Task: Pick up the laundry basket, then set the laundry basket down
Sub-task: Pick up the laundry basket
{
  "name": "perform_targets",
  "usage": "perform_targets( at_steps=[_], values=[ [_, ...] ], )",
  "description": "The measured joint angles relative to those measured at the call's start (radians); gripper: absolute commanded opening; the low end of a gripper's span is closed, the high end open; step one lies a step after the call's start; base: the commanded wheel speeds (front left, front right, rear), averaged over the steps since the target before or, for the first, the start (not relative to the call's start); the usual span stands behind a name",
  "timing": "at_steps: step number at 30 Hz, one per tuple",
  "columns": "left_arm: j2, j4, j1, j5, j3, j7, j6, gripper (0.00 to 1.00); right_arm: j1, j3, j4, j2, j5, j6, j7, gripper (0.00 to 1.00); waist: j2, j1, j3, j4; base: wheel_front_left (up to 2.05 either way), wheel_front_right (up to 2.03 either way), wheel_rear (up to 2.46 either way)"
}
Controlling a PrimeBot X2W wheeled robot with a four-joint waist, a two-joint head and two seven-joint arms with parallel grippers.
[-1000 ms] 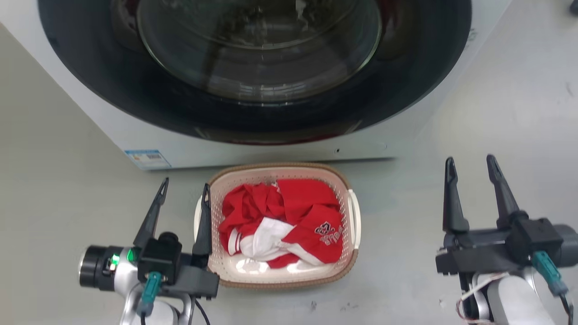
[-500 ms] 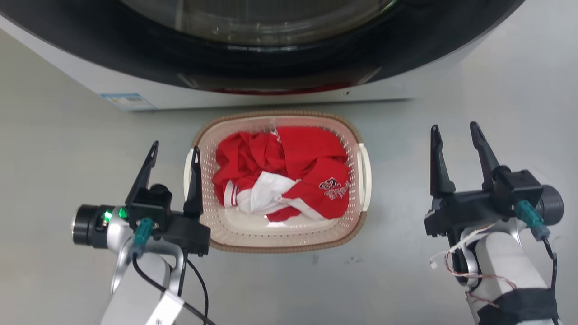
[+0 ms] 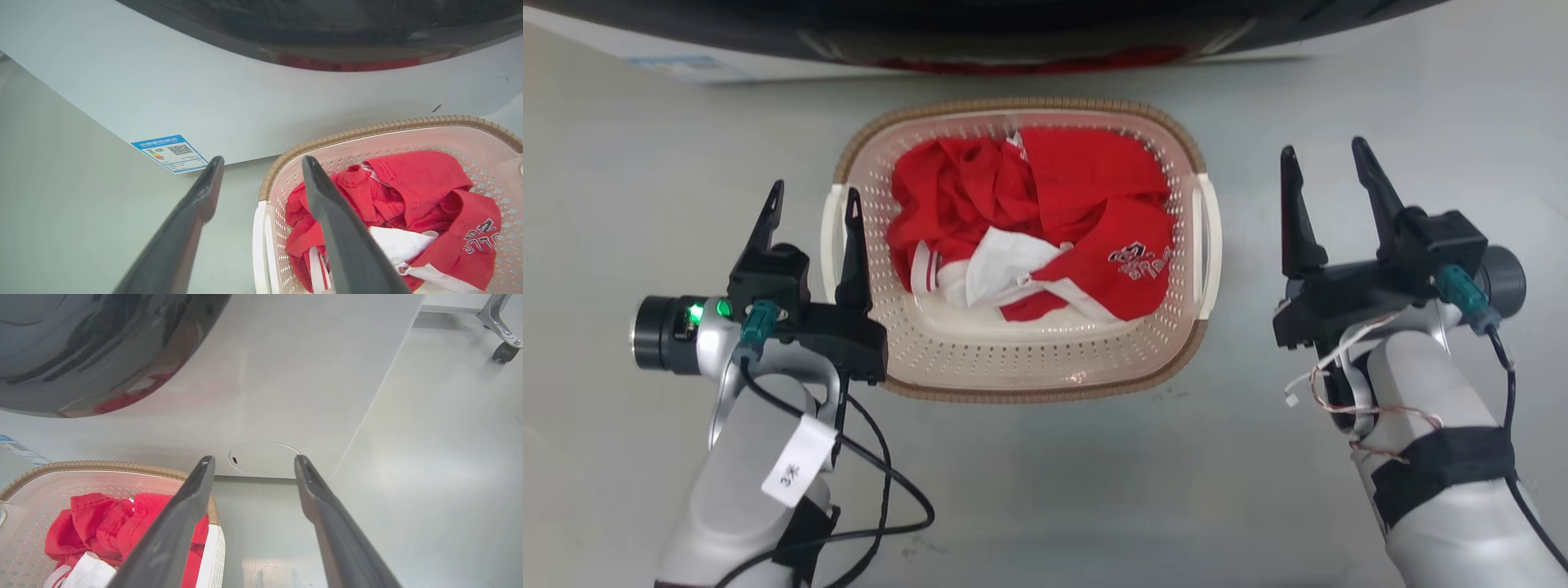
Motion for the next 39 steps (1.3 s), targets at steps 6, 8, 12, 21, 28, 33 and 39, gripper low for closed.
perform_targets(
  at_steps=[6, 8, 12, 21, 28, 33, 39],
  values=[
    [-0.004, 0.077, -0.045, -0.004, 0.006, -0.001, 0.001, 1.00, -0.057, 0.032, 0.059, 0.002, 0.003, 0.001, 0.000, 1.00, 0.0000, 0.0000, 0.083, 0.001, 0.00, 0.00, 0.00],
    [-0.004, 0.095, -0.060, -0.005, 0.010, -0.001, 0.001, 1.00, -0.076, 0.044, 0.074, 0.002, 0.008, 0.002, 0.000, 1.00, -0.0001, -0.0001, 0.107, 0.002, 0.00, 0.00, 0.00],
    [-0.007, 0.141, -0.092, -0.006, 0.019, -0.001, 0.006, 1.00, -0.107, 0.067, 0.105, 0.002, 0.009, 0.006, 0.000, 1.00, 0.0000, 0.0000, 0.145, 0.002, 0.00, 0.00, 0.00],
    [-0.009, 0.222, -0.134, -0.007, 0.025, -0.009, 0.009, 1.00, -0.137, 0.150, 0.131, 0.002, 0.075, 0.002, 0.000, 1.00, -0.0001, -0.0001, 0.184, 0.009, 0.00, 0.00, 0.00],
    [-0.010, 0.274, -0.160, -0.013, 0.025, -0.012, 0.010, 1.00, -0.145, 0.198, 0.149, 0.002, 0.118, -0.010, 0.000, 1.00, -0.0002, -0.0002, 0.200, 0.013, 0.00, 0.00, 0.00],
    [-0.012, 0.299, -0.180, -0.013, 0.021, -0.013, 0.016, 1.00, -0.151, 0.215, 0.174, 0.002, 0.135, -0.027, 0.000, 1.00, -0.0002, -0.0002, 0.209, 0.015, 0.00, 0.00, 0.00],
    [-0.014, 0.343, -0.206, -0.013, 0.012, -0.018, 0.007, 1.00, -0.168, 0.242, 0.210, 0.002, 0.164, -0.042, 0.000, 1.00, -0.0002, -0.0002, 0.220, 0.017, 0.00, 0.00, 0.00]
  ],
)
